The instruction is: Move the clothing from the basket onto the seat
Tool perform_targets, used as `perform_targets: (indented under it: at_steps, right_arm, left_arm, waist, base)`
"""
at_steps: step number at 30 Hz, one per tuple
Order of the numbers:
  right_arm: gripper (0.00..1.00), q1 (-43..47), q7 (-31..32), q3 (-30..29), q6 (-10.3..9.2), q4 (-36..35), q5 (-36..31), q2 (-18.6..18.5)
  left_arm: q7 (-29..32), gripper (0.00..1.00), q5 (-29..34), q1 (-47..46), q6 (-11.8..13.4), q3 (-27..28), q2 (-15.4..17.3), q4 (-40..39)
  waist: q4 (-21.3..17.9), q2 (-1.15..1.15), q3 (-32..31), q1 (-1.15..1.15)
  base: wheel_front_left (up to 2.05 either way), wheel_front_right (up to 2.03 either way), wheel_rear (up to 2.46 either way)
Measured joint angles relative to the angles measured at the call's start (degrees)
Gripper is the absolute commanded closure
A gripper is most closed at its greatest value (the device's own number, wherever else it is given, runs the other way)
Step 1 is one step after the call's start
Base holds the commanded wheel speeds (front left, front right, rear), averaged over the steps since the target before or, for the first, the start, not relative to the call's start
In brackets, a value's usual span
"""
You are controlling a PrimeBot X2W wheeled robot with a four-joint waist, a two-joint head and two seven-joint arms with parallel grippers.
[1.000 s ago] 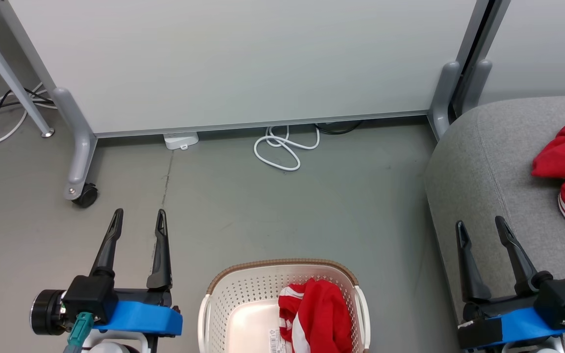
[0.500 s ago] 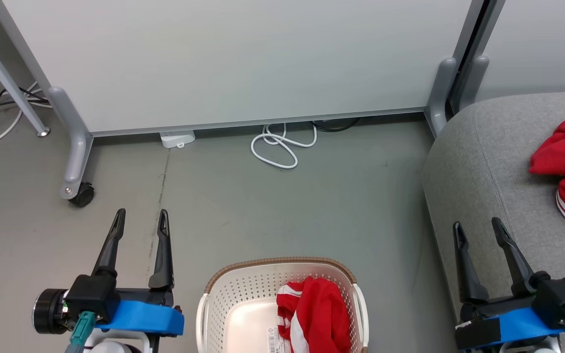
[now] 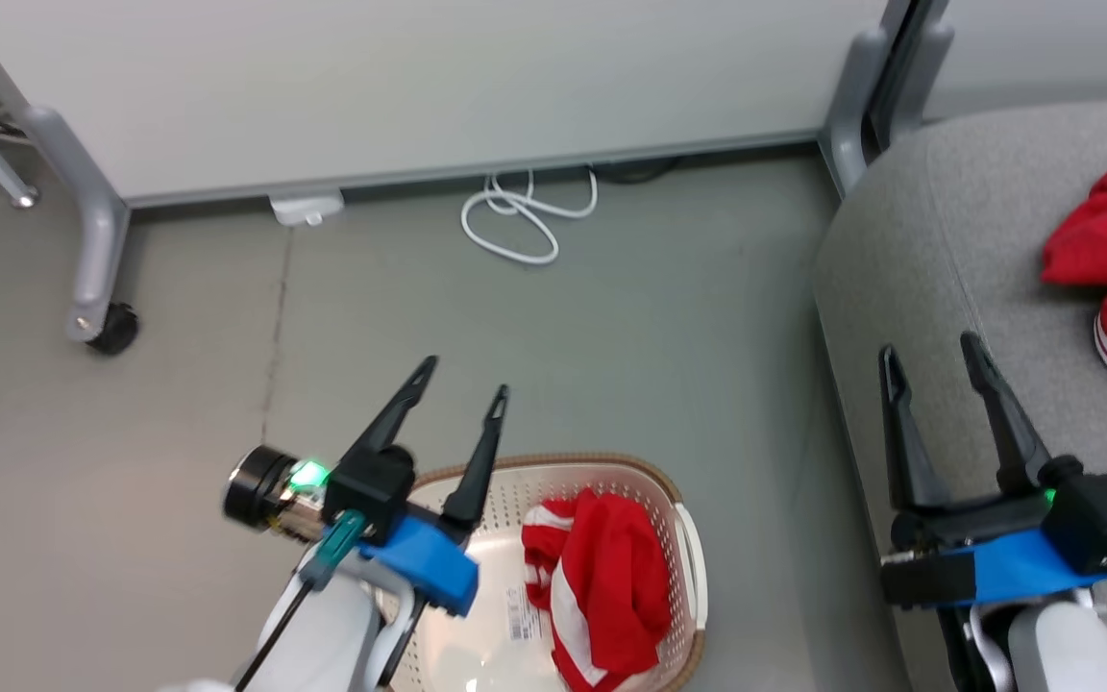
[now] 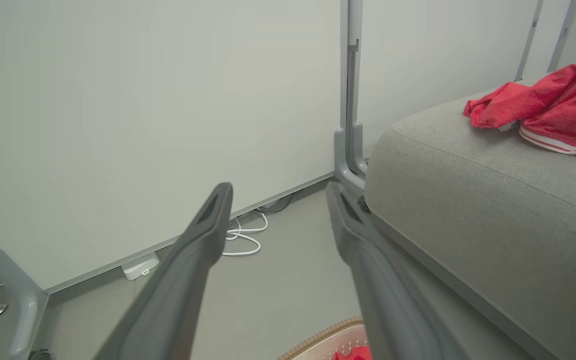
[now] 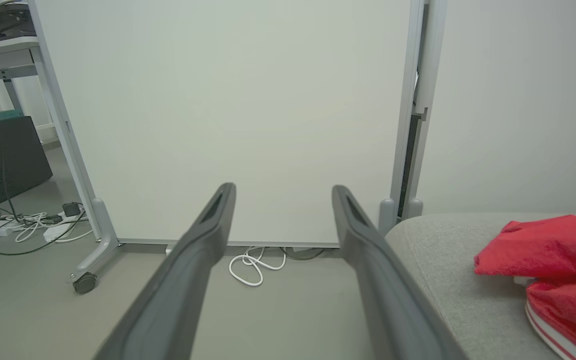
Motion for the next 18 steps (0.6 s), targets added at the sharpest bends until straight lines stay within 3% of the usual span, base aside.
perform_targets:
  at_steps: [8,18]
  right_arm:
    - [0.0,-6.4,0.0,0.3,0.01,-1.6,-0.2,-0.3]
    - [0.0,-12.9,0.0,1.8,0.01,-3.5,0.1,-0.3]
  left_arm:
    - [0.0,0.0,-5.7,-13.4,-0.3,-15.8,1.1,15.0]
    - [0.4,0.0,-15.2,-25.0,-0.3,-31.2,1.0,31.3]
  waist:
    - [-2.5,0.0,8.7,0.01]
    - [-6.5,0.0,20.2,0.01]
  base:
    - [0.0,0.0,0.0]
    - [0.0,0.0,0.0]
